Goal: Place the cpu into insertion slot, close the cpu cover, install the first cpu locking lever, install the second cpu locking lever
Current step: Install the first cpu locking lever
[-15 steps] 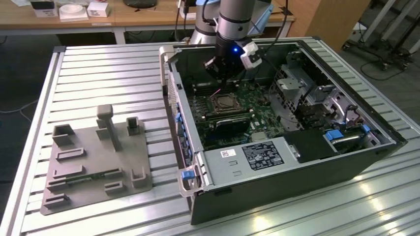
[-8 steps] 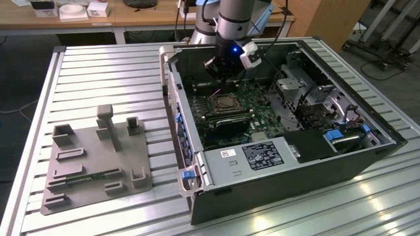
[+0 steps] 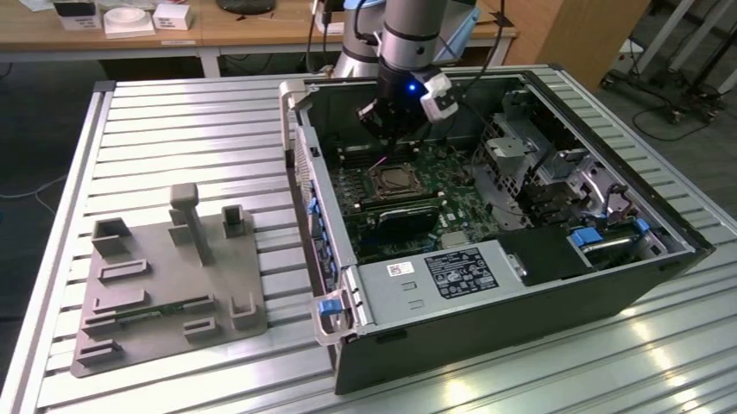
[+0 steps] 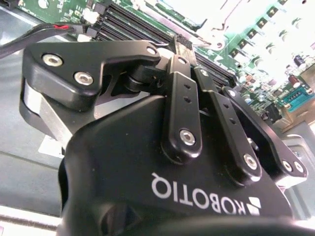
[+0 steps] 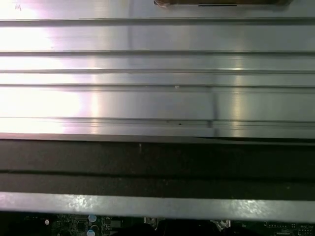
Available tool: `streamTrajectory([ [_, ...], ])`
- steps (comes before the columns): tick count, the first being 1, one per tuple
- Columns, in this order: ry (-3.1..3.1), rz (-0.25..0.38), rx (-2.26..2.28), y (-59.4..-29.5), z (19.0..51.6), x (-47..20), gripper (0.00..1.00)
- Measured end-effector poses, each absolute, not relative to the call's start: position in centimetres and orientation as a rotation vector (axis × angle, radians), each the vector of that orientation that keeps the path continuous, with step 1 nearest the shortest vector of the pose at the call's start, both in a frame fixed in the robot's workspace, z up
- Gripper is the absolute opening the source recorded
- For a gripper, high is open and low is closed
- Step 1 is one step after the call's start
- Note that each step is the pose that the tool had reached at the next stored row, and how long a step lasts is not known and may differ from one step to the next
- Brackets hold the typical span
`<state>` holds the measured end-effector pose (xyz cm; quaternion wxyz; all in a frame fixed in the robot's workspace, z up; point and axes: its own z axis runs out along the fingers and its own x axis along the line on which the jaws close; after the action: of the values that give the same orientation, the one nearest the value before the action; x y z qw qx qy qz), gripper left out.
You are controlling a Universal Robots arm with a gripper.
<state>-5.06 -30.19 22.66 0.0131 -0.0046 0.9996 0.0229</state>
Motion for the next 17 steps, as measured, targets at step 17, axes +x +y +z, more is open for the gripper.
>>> streamTrajectory([
  [17,3.114,0.071,-0.014,-29.6,21.3,-4.0,0.11],
])
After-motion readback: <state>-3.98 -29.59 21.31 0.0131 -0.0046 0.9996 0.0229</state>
